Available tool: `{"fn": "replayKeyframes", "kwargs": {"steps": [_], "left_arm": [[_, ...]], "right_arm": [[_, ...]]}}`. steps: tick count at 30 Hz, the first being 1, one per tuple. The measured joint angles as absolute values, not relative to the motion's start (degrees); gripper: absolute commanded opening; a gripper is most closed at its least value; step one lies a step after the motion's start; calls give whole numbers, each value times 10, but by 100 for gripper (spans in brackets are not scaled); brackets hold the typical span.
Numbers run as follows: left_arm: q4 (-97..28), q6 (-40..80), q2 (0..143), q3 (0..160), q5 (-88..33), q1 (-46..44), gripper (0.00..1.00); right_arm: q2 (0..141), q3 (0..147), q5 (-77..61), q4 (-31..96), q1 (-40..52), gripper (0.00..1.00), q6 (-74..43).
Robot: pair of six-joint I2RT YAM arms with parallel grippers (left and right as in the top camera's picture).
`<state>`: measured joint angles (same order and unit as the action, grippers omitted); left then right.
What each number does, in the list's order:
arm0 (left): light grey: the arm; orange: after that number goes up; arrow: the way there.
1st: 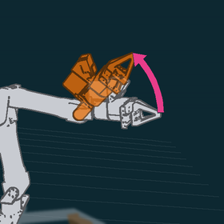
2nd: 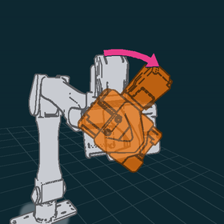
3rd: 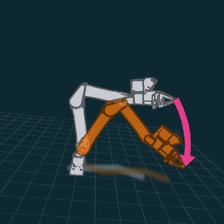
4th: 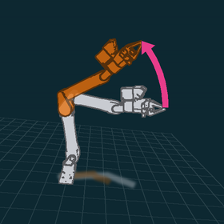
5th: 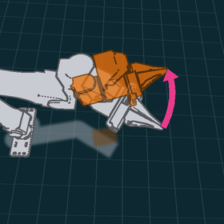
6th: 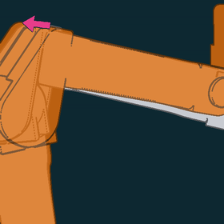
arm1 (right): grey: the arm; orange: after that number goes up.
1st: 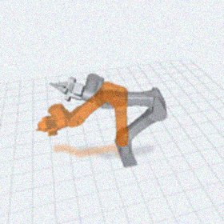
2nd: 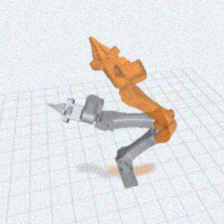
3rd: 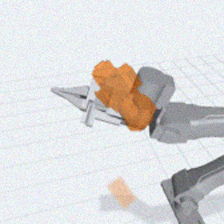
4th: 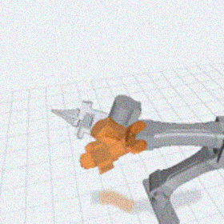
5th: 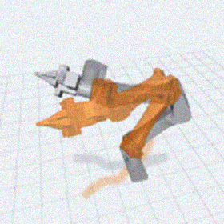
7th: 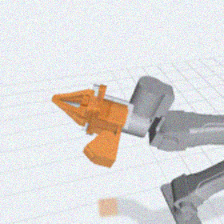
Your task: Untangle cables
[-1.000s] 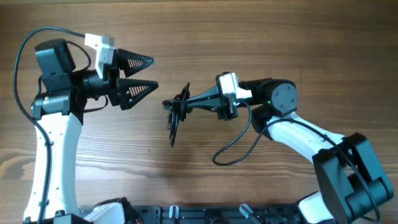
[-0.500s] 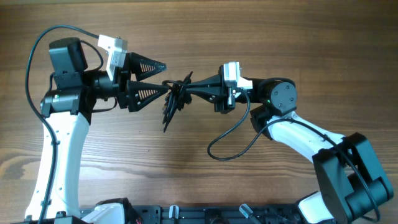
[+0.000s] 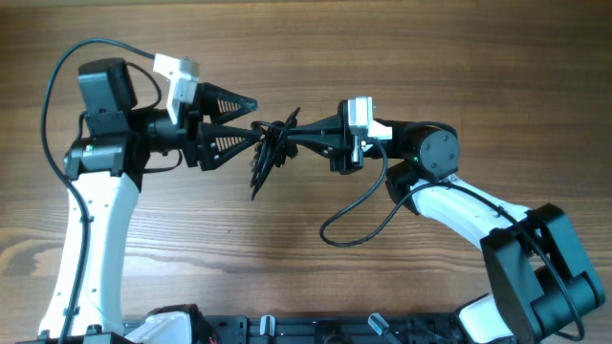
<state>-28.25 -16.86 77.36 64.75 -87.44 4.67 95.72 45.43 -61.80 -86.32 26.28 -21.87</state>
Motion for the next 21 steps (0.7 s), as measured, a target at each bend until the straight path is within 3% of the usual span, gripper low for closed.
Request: {"fn": "replayKeyframes", "kwargs": {"steps": [7,10,12,21], "left_arm": [[-291,-169,780,648,-806,-14,73],[-290,-169,781,648,-796,-16,79],[-281,-169,781,648,-813,-13,86],[-265,-169,781,648,-887,35,87]], "right_arm": [[957,454,-621,-870,262,4,-219],[957,454,-624,-870,260,4,-221],[957,454,-625,-869,260,4,-221],[957,454,-630,-862,260,4,-221]]}}
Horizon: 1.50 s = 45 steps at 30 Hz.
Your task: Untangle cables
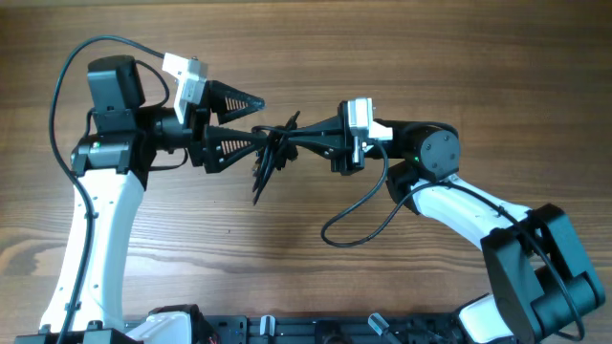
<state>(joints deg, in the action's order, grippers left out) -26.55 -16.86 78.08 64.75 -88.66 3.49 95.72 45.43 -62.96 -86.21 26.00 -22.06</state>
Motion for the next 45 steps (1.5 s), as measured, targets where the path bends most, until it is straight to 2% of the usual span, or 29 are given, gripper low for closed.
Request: {"fn": "replayKeyframes", "kwargs": {"steps": [11,19,27,31,36,41,45], "left_arm": [[-271,-169,781,648,-841,35,80],[-280,-169,781,648,-790,25,79],[-280,-168,781,648,-677,-32,80],[-267,-135,781,648,-614,-19,90],[-269,-120,781,648,-620,18,90],[-274,-116,781,648,-626,60,90],[-280,-114,781,648,-628,69,90]], "right_arm": [[957,454,-642,-884,256,4,-221],[957,454,-651,-897,256,4,-230],[957,454,-672,-896,256,4,-244],[957,455,-672,-885,256,4,-246],[955,454,-620,-768,256,4,-256],[952,456,-480,-512,250,4,-382],[952,456,-463,-350,244,4,-431]]}}
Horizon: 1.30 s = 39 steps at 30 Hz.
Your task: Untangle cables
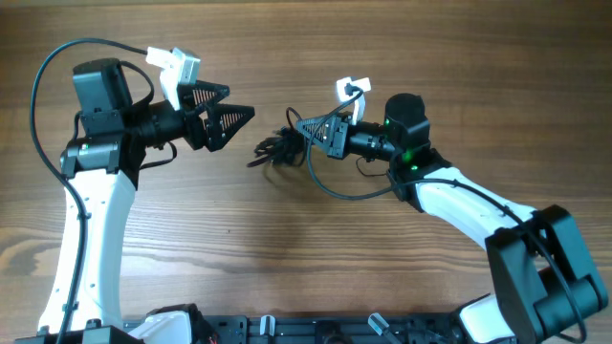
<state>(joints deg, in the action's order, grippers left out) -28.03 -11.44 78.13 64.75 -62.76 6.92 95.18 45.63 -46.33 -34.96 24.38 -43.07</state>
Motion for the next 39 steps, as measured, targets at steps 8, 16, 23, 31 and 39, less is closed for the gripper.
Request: {"fn": "replayKeyframes", "kwargs": {"steps": [8,16,23,31,39], "left_arm": [[-281,-114,781,648,-629,69,90],[-280,-114,781,648,-629,69,90],[-295,-113,781,648,-628,69,91],[-297,-113,781,648,-628,69,92],[-326,-113,781,648,-624,69,94]], "right_arm": [[949,462,-497,-51,243,4,-384],[949,458,-550,-164,243,5,-355],[949,454,-563,-358,243,77,-444],[949,455,-521,-155,243,100,-437],[949,456,-293,-22,243,100,-400]]}}
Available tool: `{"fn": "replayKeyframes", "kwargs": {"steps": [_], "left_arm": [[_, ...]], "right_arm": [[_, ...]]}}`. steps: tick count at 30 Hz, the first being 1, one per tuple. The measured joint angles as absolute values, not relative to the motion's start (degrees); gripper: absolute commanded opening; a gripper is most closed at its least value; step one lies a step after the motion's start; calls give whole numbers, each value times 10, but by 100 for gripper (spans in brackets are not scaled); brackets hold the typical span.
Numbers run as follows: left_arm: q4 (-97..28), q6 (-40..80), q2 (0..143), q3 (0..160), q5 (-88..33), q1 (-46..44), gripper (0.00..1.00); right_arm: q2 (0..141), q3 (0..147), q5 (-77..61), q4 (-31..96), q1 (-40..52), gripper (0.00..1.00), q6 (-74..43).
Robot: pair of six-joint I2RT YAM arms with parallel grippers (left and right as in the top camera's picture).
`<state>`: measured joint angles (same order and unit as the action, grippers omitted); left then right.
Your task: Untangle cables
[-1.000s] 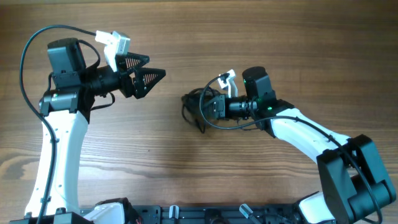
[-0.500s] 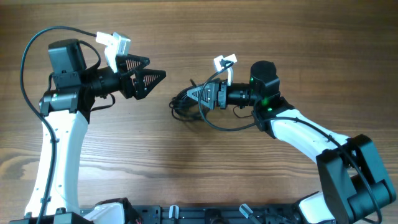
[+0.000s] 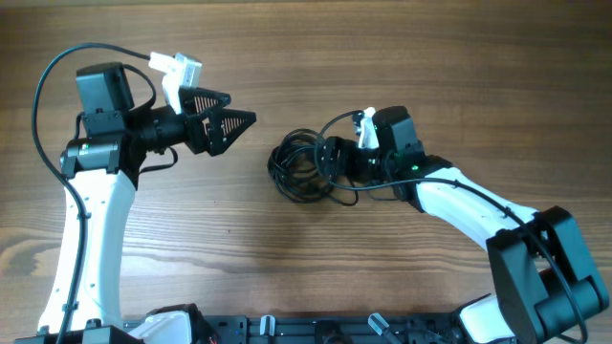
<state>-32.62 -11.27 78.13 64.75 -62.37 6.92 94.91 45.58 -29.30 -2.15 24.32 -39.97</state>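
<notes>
A black cable bundle (image 3: 296,164) lies in loose coils on the wooden table, mid-frame. My right gripper (image 3: 332,161) points down at the bundle's right edge, touching or just over the loops. Its fingers are seen end-on, dark against the black cable, so its hold is unclear. My left gripper (image 3: 243,109) hovers to the left of the bundle, apart from it. Its fingers are spread open with nothing between them.
The right arm's own thin black wire (image 3: 337,122) arcs over the bundle's right side beside the wrist camera (image 3: 366,127). The wooden table (image 3: 287,268) stretches toward the front, where a black rail (image 3: 287,330) runs along the edge.
The right gripper has dropped lower and tipped downward. The cable, then a tight clump at its tip, now lies spread in round coils on the table. The left arm has barely moved.
Both grippers first met at the cable, the left one open around it and the right one holding it between them. Then the left gripper stood back with empty fingers while the right one kept the clump. Now the coils rest on the table under the right gripper.
</notes>
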Motion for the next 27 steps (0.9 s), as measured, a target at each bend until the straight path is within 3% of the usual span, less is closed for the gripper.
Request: {"fn": "replayKeyframes", "kwargs": {"steps": [5,15,27], "left_arm": [[-389,-112,781,647,-541,54,94],[-413,-106,822,648,-383,-57,93],[-414,-86,919,647,-362,-57,94]], "right_arm": [[949,456,-217,-67,243,100,-277],[979,456,-165,-164,243,100,105],[1058,456,-268,-151,243,100,229]]}}
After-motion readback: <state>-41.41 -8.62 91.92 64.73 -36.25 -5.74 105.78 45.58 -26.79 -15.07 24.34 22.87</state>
